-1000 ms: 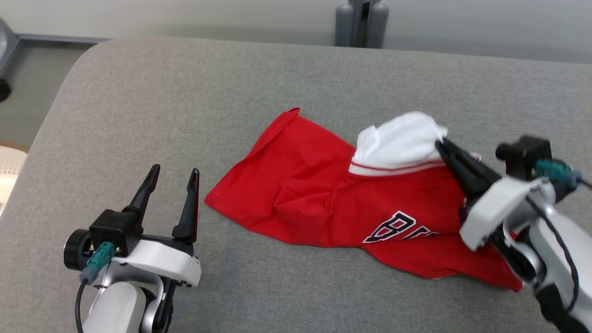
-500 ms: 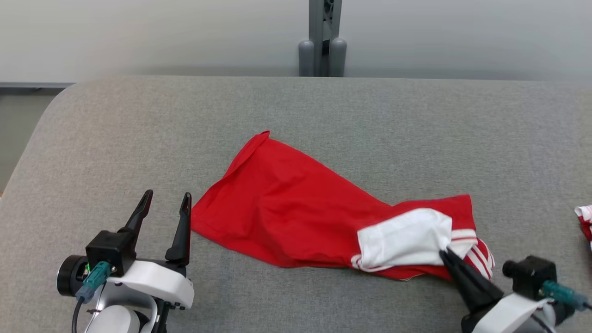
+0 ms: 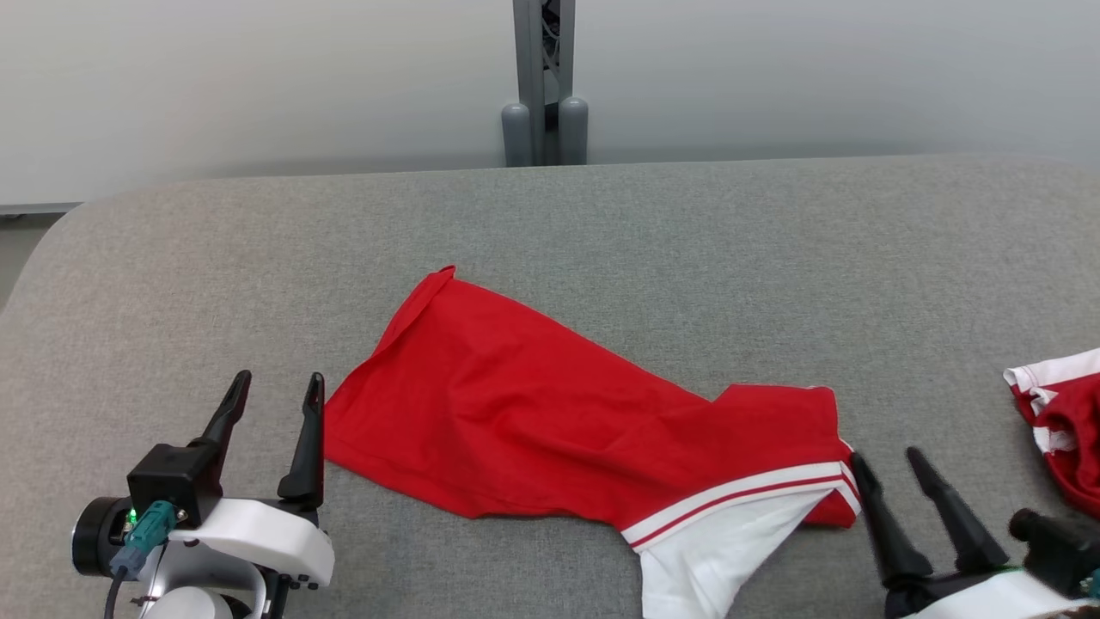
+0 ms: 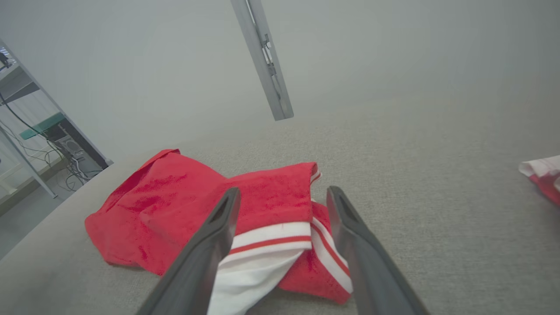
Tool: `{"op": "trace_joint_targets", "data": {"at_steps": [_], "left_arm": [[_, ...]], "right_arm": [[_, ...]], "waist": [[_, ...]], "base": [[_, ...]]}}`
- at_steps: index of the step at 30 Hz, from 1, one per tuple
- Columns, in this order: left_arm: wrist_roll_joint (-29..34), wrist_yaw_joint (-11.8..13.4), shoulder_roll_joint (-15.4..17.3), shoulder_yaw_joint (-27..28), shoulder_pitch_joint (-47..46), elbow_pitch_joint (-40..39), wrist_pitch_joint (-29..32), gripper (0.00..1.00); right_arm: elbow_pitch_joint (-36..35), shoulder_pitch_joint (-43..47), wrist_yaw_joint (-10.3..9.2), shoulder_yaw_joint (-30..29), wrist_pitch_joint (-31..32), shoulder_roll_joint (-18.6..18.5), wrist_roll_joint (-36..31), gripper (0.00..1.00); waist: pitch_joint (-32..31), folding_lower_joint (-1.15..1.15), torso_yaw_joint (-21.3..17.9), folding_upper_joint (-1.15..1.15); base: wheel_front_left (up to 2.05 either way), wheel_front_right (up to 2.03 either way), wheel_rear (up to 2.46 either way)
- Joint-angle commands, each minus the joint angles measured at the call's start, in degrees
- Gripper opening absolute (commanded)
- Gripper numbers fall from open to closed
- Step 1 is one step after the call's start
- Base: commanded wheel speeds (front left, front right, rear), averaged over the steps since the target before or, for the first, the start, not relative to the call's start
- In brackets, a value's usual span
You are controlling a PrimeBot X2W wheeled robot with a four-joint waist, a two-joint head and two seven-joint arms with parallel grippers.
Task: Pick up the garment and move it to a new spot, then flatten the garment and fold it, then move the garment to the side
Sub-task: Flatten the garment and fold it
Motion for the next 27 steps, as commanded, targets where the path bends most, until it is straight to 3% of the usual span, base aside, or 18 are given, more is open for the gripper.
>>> {"op": "trace_joint_targets", "data": {"at_steps": [1, 6, 11, 18, 27], "left_arm": [[-0.58, 0.50, 0.52, 0.44, 0.26, -0.44, 0.04, 1.00], [-0.87, 1.56, 0.91, 1.47, 0.81, -1.64, -0.02, 1.00], [-0.63, 3.24, 1.22, 2.79, 1.14, -3.15, -0.88, 1.00], [-0.63, 3.45, 1.34, 3.20, 2.32, -5.02, -3.03, 1.00], [0.05, 4.18, 2.42, 2.65, 5.99, -5.18, -3.15, 1.00]], "right_arm": [[-1.18, -0.35, -0.02, -2.22, -1.02, 0.64, -0.69, 1.00], [-4.07, -3.29, -0.02, -9.06, -1.95, 3.18, -5.07, 1.00], [-6.04, -6.48, -0.02, -11.52, 0.23, 4.52, -9.61, 1.00], [-9.12, -4.92, -0.02, -9.93, 3.57, 6.47, -14.00, 1.00], [-9.52, 1.83, -0.02, -9.18, 5.41, 7.62, -14.65, 1.00]], "waist": [[-0.40, 0.00, -0.65, 0.00], [-1.13, 0.00, -1.73, 0.00], [-2.06, 0.00, -1.87, 0.00], [-3.54, 0.00, -0.92, 0.00], [-5.35, 0.00, -1.21, 0.00]], "base": [[0.00, 0.00, 0.00], [0.00, 0.00, 0.00], [0.00, 0.00, 0.00], [0.00, 0.00, 0.00], [0.00, 0.00, 0.00]]}}
